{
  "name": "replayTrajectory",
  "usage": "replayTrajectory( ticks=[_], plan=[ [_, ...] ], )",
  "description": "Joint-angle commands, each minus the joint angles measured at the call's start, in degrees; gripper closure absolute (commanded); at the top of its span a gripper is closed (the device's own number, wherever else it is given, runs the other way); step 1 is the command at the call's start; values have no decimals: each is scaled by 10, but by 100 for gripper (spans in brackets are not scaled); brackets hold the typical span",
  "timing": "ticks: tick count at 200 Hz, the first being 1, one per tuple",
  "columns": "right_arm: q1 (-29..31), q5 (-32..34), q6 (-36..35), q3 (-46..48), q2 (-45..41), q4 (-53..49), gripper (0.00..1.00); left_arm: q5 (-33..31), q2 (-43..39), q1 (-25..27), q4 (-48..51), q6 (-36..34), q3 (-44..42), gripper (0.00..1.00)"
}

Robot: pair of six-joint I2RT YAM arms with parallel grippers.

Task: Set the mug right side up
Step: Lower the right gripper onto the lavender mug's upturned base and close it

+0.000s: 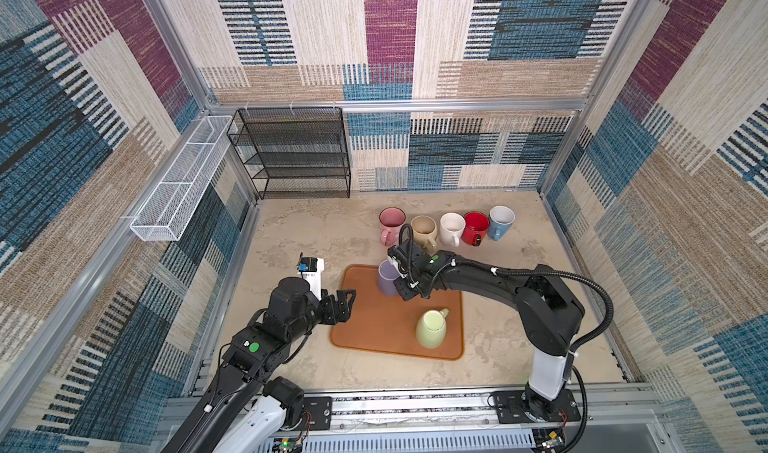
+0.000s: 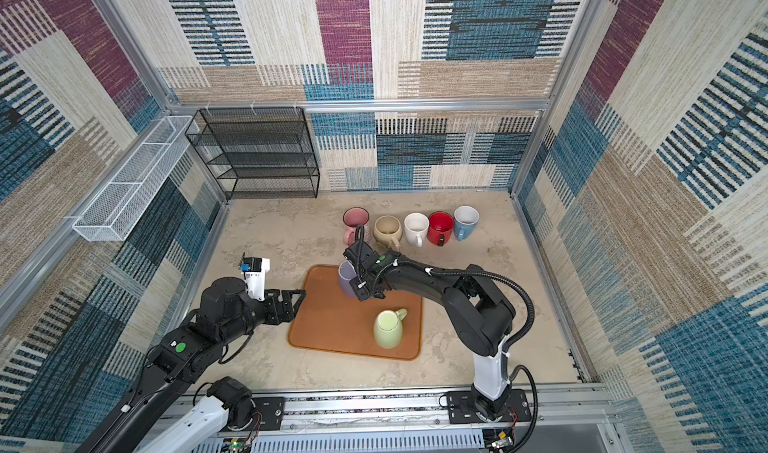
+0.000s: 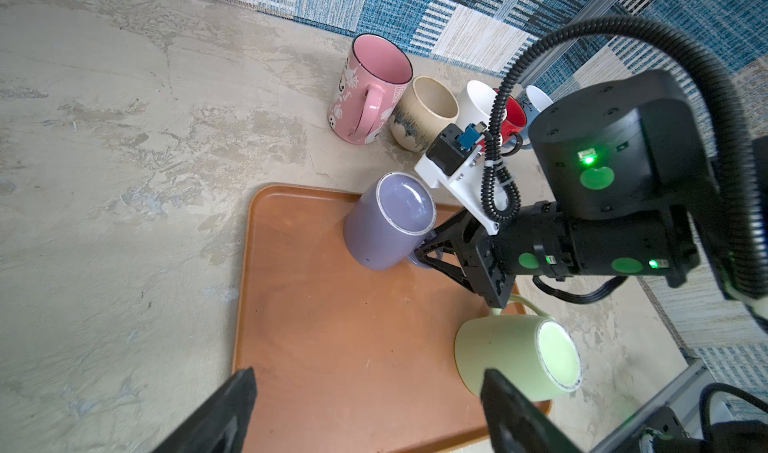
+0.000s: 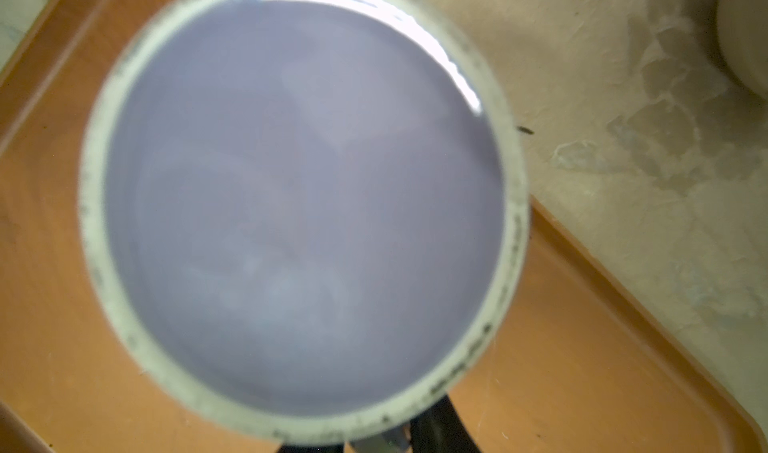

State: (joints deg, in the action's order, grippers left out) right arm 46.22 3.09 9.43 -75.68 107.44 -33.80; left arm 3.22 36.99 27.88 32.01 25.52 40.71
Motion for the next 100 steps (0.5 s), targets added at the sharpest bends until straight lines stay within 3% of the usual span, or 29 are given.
replayTrajectory(
  ticks=[1, 100],
  plan=[
    [0, -6, 0, 2, -2, 2, 71, 2, -1, 0, -13, 5, 0, 10],
    [0, -13, -5, -10, 15, -4, 81, 1, 0, 0, -15, 4, -2, 10]
  ],
)
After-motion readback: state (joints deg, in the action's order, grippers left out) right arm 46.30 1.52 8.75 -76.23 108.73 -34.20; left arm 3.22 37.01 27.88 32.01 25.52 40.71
